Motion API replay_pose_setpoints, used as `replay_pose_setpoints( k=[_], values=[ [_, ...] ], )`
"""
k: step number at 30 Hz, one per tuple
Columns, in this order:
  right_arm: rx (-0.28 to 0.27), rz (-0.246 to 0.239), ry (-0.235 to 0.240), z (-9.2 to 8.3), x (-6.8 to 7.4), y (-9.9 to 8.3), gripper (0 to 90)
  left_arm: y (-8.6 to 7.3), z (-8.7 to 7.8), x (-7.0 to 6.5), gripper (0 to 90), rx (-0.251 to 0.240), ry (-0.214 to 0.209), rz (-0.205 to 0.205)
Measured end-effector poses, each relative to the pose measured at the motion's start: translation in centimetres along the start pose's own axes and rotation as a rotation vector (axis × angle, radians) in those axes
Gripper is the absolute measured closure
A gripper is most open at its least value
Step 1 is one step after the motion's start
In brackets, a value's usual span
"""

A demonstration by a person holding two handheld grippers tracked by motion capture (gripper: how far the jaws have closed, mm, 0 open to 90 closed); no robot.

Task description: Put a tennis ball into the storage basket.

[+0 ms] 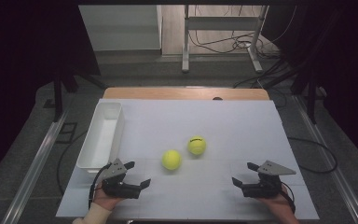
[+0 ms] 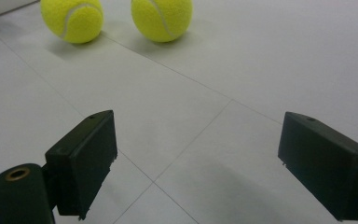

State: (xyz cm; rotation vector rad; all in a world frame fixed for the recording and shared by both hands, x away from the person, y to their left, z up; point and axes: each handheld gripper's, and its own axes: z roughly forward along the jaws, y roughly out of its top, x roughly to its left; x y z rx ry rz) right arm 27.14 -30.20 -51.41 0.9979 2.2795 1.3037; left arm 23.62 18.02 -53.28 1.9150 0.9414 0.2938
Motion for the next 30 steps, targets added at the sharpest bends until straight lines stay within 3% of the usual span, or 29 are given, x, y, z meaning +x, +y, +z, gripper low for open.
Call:
replay_pose_setpoints(
  k=[19,30],
  values=[
    [-0.008,0.007,0.004,-0.3,0.2,-0.1,12.1,0.1,0.3,-0.5,6.0,0.005,0.01,0.015],
    [-0.006,0.017,0.013,-0.4,0.2,-0.1,12.2,0.9,0.6,-1.9,5.7,0.004,0.024,0.033]
  ],
)
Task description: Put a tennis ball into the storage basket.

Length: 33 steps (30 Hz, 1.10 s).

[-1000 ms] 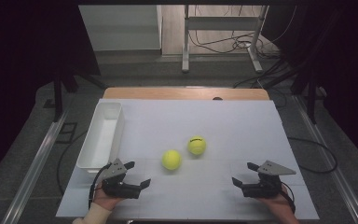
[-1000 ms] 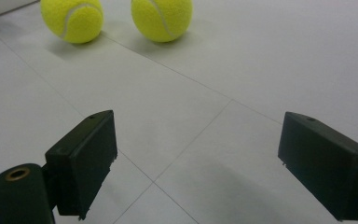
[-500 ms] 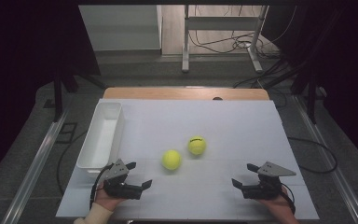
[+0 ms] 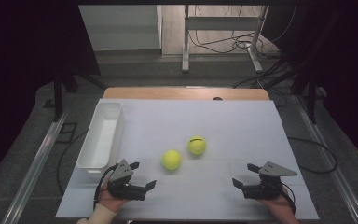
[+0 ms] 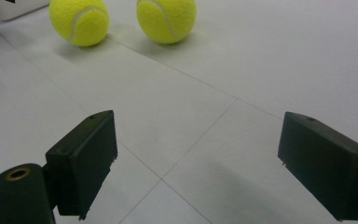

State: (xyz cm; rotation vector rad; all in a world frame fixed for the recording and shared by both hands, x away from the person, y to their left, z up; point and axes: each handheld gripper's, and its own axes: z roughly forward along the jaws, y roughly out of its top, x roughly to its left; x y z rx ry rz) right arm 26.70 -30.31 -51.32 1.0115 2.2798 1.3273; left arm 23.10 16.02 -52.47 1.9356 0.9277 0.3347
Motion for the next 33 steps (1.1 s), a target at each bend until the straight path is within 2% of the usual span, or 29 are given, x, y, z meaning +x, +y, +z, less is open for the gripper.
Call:
replay_pose_setpoints(
  k=[7,10,13,21,27,33],
  values=[
    [-0.001,-0.023,0.046,0.2,0.3,0.2,12.4,1.1,-0.1,-0.7,5.7,-0.008,0.031,-0.006],
    [0.007,-0.028,0.06,0.3,0.3,0.2,12.4,1.8,-0.3,-0.7,5.7,-0.014,0.054,-0.022],
    [0.008,-0.027,0.055,0.3,0.4,0.1,12.5,2.3,-0.6,-0.5,5.7,-0.022,0.061,-0.044],
    [-0.012,-0.016,0.045,0.0,0.1,0.3,12.7,3.6,-0.2,-0.5,5.7,-0.003,0.046,-0.05],
    [-0.009,-0.021,0.038,0.0,0.1,0.2,12.7,4.8,0.4,-0.7,5.7,0.017,0.031,-0.026],
    [-0.014,-0.026,0.033,-0.3,0.2,0.1,12.7,5.9,0.8,-0.9,5.6,0.02,0.029,-0.022]
  ],
)
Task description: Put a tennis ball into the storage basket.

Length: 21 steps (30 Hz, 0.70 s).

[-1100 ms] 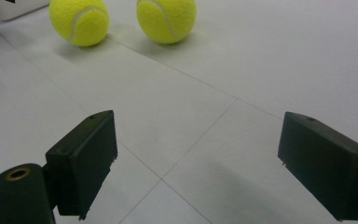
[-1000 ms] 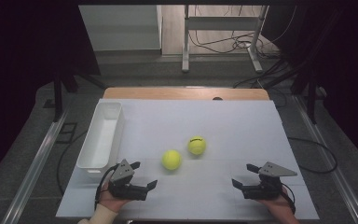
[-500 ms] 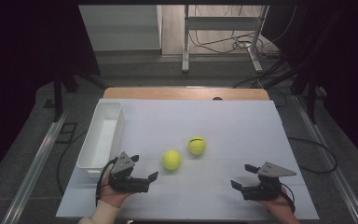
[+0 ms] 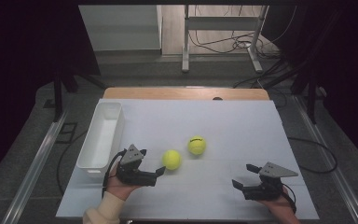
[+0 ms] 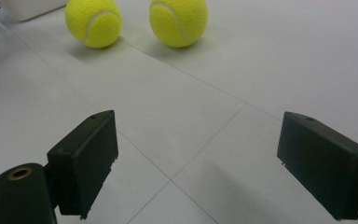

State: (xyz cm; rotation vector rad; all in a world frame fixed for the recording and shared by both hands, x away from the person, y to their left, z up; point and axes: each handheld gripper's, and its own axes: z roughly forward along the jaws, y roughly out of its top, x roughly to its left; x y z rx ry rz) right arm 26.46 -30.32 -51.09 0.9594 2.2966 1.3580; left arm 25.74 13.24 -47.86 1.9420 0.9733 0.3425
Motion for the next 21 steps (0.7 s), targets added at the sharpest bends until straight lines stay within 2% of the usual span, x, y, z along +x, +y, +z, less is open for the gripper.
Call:
replay_pose_setpoints(
  k=[7,17,21],
  values=[
    [0.005,-0.008,0.002,0.0,0.2,0.0,12.7,0.9,0.5,-0.3,5.5,0.024,0.005,0.016],
    [0.006,-0.011,0.005,0.1,0.1,0.0,12.7,1.9,1.8,0.0,4.9,0.054,-0.017,0.006],
    [0.007,-0.012,0.003,0.2,0.1,0.0,12.7,2.3,2.3,-0.2,4.7,0.068,-0.022,0.019]
  ],
)
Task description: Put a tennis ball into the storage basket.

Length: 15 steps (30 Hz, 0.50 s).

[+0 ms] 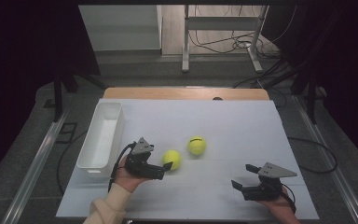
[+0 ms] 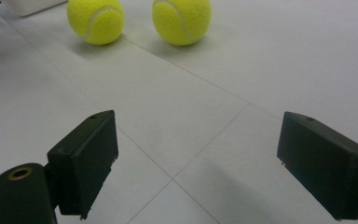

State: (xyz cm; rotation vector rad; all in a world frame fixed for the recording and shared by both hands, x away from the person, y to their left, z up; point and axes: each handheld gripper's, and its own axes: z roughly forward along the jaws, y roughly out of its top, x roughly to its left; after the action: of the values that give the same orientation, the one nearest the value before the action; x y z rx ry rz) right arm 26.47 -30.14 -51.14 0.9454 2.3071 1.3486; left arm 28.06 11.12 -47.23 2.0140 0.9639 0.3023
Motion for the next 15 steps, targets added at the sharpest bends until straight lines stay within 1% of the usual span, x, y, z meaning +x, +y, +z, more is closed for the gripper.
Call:
replay_pose_setpoints(
  k=[4,12,15],
  values=[
    [0.003,-0.002,-0.001,0.0,-0.1,0.0,12.7,0.5,0.9,-0.2,4.6,0.023,0.002,0.019],
    [0.008,-0.002,-0.001,0.1,0.0,0.0,12.7,0.5,2.7,-0.3,4.3,0.07,0.002,0.02],
    [0.012,-0.003,-0.003,0.1,0.0,0.0,12.7,0.6,3.0,-0.3,4.2,0.076,-0.003,0.016]
  ],
)
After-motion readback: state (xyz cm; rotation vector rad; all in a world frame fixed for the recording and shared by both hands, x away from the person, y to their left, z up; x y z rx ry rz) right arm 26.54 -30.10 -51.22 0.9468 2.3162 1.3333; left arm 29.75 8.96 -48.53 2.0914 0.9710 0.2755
